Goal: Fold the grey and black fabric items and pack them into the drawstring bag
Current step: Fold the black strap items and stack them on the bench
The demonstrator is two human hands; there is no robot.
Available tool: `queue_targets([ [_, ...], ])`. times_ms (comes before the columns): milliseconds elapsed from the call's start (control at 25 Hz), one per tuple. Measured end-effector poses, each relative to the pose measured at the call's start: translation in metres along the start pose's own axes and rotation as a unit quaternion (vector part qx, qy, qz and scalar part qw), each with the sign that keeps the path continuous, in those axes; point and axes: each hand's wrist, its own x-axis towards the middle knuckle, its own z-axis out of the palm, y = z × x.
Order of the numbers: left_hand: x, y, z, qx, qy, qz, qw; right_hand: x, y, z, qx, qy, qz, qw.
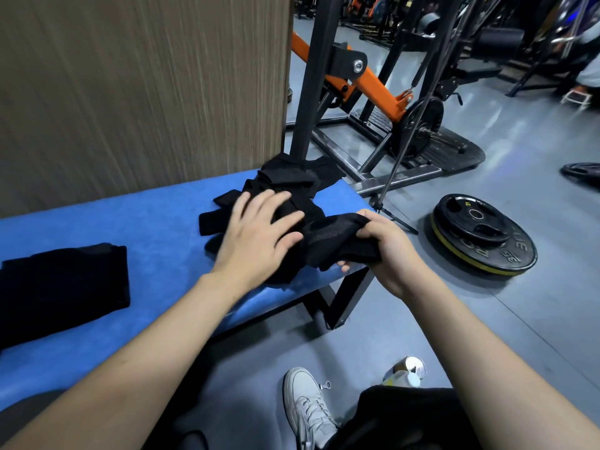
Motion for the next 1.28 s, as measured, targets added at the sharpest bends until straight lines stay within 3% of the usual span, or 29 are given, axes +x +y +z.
queue_targets([
  [80, -0.005, 0.011, -0.011, -0.114, -0.033, 0.057, 0.991, 0.001, -0.003, -0.002, 0.025, -0.008, -0.003, 1.000],
  [160, -0.013, 0.017, -0.016, -0.149, -0.065, 0.058, 0.985, 0.002, -0.003, -0.005, 0.032, -0.009, -0.007, 0.999],
  [320, -0.026, 0.025, -0.002, -0.065, -0.045, 0.021, 0.997, 0.001, -0.005, -0.011, -0.011, 0.024, -0.016, 1.000],
  [520, -0.030, 0.033, 0.012, 0.030, -0.050, 0.008, 0.998, 0.000, -0.008, -0.027, -0.162, 0.147, -0.057, 0.974],
  [640, -0.029, 0.034, 0.016, 0.045, -0.030, 0.011, 0.999, -0.003, -0.012, -0.030, -0.185, 0.126, -0.063, 0.973],
  [920, -0.007, 0.028, -0.017, 0.017, 0.094, -0.023, 0.995, -0.017, -0.040, -0.033, 0.022, 0.050, -0.030, 0.998],
  [1160, 0.011, 0.022, -0.054, -0.070, 0.204, -0.131, 0.968, -0.018, -0.047, -0.045, 0.010, 0.012, -0.124, 0.992],
  [1280, 0.016, 0.026, -0.058, -0.265, 0.200, -0.132, 0.934, -0.015, -0.048, -0.046, -0.040, 0.057, -0.183, 0.981],
])
